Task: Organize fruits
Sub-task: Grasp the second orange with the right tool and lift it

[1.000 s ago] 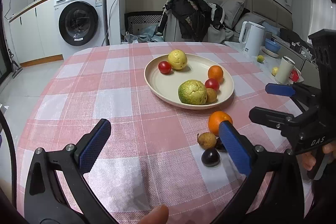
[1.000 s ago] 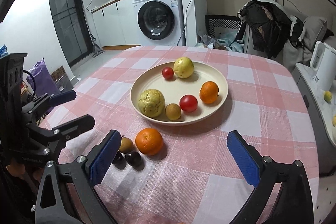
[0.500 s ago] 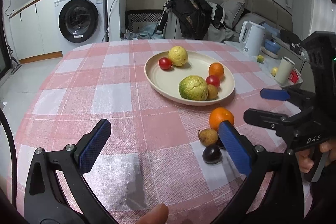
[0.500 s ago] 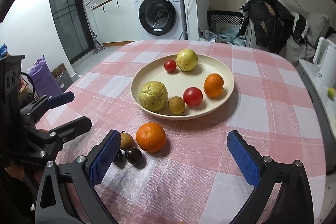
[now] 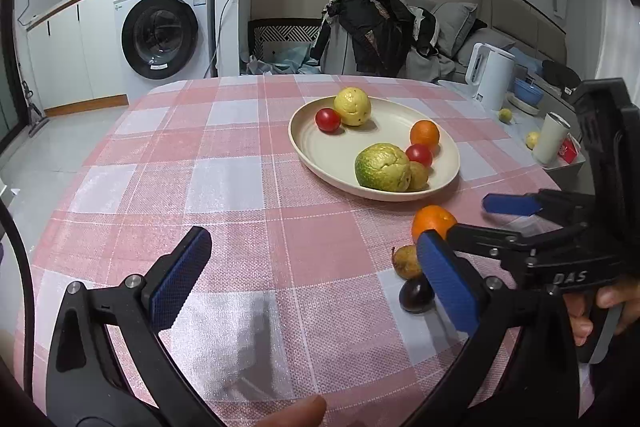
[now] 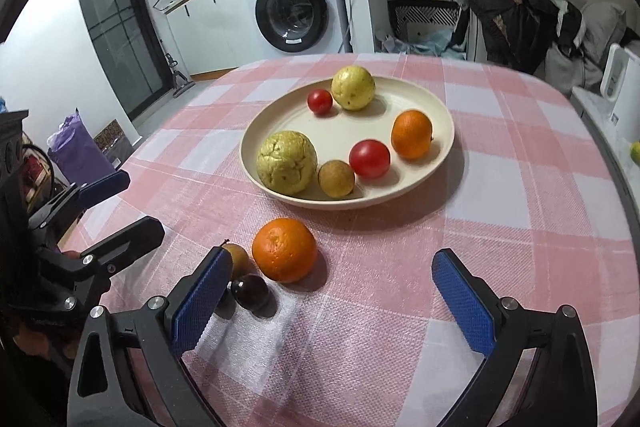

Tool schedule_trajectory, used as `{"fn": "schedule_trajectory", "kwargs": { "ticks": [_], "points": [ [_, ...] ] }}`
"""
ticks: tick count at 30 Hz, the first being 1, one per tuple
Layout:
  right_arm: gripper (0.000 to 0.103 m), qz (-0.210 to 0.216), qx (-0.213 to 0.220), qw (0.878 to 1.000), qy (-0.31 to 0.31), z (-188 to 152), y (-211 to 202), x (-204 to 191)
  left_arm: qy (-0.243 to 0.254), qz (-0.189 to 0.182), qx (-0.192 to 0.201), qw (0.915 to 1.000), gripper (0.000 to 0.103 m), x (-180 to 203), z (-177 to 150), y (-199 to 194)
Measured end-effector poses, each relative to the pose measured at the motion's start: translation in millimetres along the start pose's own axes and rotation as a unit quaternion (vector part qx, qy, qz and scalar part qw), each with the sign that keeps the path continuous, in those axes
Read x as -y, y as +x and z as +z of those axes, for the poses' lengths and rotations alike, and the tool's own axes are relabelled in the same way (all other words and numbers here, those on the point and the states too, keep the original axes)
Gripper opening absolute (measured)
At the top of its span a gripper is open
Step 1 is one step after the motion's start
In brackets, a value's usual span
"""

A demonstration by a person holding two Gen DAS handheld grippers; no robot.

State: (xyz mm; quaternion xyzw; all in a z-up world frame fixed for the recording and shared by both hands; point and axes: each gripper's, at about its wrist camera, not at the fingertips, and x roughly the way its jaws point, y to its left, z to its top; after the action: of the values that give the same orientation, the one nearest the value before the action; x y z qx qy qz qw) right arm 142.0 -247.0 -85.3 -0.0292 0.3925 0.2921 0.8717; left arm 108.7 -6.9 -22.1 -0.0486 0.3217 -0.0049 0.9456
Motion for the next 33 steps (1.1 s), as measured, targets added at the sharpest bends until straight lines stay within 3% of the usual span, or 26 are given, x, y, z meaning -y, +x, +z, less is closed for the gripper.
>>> {"fn": "schedule_trajectory", "kwargs": {
  "ticks": [5,13,17,33],
  "points": [
    [0.086,0.014,-0.014,1.000,0.008,-1.3,8.0,-0.7,0.017,0.007,0.001,0.9998,0.102,4.0,-0.1,0.3],
    [0.080,0.032,-0.018,0.999,0.022,-1.5,13.5,-1.1,0.015,0.006,-0.004,0.9999,0.101,2.3,-0.2,2.2],
    [0.069,0.027,-0.013,0.999,0.030,0.1,15.0,-2.0,0.011,-0.005,-0.006,0.9999,0.101,1.6,0.1,2.2],
    [0.058,0.032,-0.019,0.999,0.030,2.4,24.1,-8.2,0.005,0.000,-0.011,0.9999,0.101,-1.5,-0.7,5.7]
  ]
}}
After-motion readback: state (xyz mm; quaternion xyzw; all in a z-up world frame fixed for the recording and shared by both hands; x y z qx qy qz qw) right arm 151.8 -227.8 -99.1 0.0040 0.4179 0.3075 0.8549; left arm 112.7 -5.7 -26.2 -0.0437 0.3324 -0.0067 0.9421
